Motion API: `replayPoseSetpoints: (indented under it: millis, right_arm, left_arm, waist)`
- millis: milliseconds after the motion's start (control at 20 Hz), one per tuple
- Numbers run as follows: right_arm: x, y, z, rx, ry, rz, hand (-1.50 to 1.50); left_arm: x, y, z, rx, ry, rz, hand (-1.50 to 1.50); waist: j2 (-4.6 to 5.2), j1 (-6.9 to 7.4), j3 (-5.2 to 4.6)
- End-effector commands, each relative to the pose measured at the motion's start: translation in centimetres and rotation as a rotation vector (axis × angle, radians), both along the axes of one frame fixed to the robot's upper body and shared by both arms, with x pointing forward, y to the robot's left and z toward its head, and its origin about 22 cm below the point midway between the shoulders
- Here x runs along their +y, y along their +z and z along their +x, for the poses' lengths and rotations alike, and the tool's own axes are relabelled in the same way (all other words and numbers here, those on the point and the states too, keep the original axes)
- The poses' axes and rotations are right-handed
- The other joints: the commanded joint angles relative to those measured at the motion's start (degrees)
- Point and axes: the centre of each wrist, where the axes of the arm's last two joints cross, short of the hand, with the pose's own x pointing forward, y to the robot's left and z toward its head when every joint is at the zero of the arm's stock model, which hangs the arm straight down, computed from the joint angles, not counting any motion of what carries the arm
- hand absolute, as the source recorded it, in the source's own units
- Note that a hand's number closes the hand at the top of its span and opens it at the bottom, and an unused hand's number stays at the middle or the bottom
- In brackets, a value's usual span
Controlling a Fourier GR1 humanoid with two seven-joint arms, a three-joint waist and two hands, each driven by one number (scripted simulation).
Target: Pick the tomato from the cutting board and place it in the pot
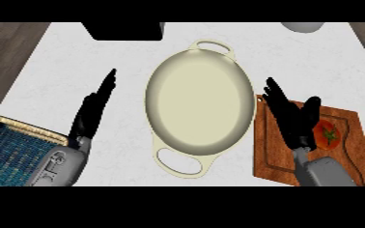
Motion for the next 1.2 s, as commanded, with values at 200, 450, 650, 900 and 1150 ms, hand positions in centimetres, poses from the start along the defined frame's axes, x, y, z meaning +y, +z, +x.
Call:
replayPoseSetpoints:
  millis: [200,450,650,900,1150]
  right_arm:
    - [-5.3,5.6,0.8,-0.435,-0.051,-0.175,1.5]
    - [-9.8,5.0,-0.5,-0.684,-0.597,-0.555,-1.5]
    - [-6.4,1.9,-5.1,-0.791,-0.586,-0.612,-1.5]
    - [-7.1,3.3,-10.4,-0.683,-0.499,-0.732,-1.5]
    - [-9.8,5.1,-12.3,-0.442,-0.487,-0.95,-1.5]
  left_arm:
    - [8.7,1.5,-0.9,0.011,0.286,0.199,0.0]
    - [10.6,-0.5,-2.4,0.176,0.411,0.127,0.0]
    - [10.6,0.5,-3.3,0.185,0.406,0.132,0.0]
    - [8.1,1.2,-2.8,0.191,0.388,0.125,0.0]
    - [9.9,1.9,-3.5,0.176,0.38,0.125,0.0]
  waist:
    - [-0.73,-1.96,-1.47]
    - [-1.24,-5.19,-1.5]
    - [-0.75,-3.08,-1.53]
    - [-0.42,-3.17,-1.67]
    - [-0.27,-2.52,-1.96]
